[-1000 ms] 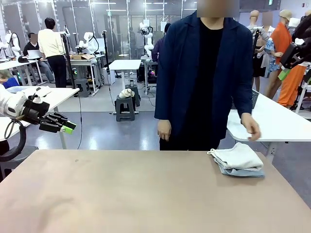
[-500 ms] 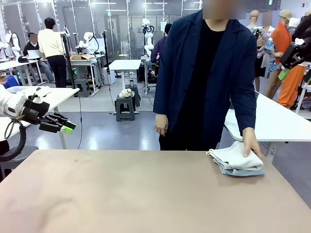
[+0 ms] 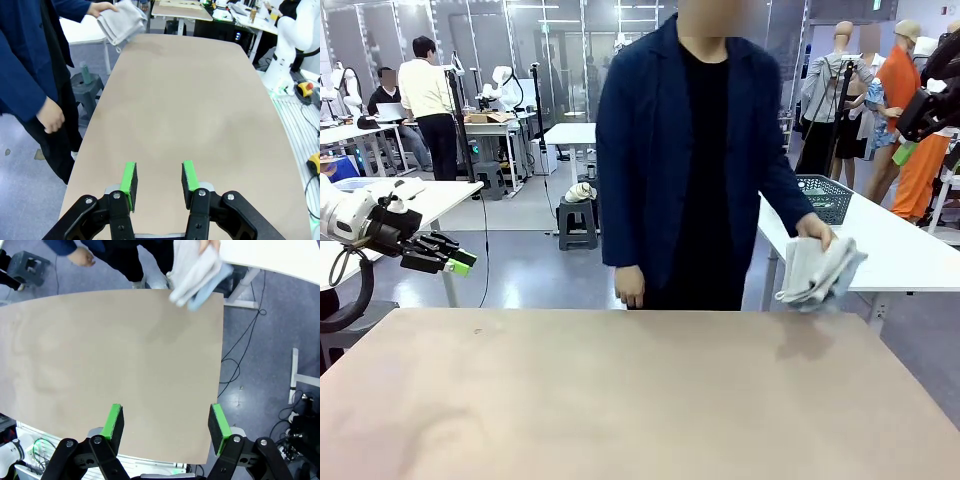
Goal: Fold the towels and place them in the basket.
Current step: Stack the folded Towel with hook on the right side of the table.
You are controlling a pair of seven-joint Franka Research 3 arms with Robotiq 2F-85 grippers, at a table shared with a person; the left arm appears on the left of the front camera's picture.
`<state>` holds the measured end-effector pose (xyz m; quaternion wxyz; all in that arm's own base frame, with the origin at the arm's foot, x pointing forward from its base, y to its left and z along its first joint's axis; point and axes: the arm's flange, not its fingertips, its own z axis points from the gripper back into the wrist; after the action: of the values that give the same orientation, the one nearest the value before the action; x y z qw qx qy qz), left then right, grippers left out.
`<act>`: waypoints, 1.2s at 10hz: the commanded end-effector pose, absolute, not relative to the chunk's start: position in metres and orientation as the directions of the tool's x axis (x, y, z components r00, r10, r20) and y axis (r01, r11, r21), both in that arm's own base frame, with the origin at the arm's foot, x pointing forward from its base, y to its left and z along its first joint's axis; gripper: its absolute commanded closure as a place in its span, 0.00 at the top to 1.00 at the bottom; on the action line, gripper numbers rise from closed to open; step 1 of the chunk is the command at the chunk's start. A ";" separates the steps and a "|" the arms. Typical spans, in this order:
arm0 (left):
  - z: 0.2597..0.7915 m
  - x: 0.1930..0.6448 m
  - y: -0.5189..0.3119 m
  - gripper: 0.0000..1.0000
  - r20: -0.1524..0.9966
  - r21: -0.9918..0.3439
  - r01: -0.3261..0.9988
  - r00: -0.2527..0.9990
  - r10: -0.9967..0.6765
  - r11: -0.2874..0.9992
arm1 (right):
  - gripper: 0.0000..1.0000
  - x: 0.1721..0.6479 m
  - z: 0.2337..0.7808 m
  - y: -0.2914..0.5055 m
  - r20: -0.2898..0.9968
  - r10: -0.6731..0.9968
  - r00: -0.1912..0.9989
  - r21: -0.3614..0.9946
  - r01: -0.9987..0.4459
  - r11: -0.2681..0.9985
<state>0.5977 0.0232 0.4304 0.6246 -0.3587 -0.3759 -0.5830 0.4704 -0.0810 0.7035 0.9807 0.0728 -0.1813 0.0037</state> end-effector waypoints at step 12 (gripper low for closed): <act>0.432 0.597 0.022 0.48 0.885 -0.007 0.998 0.032 -0.465 0.054 | 0.85 0.472 0.705 -0.080 0.350 -0.020 0.937 0.153 -0.036 0.988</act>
<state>0.5977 0.0232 0.4304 0.6246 -0.3587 -0.3759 -0.5830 0.4704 -0.0811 0.7035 0.9807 0.0728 -0.1813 0.0036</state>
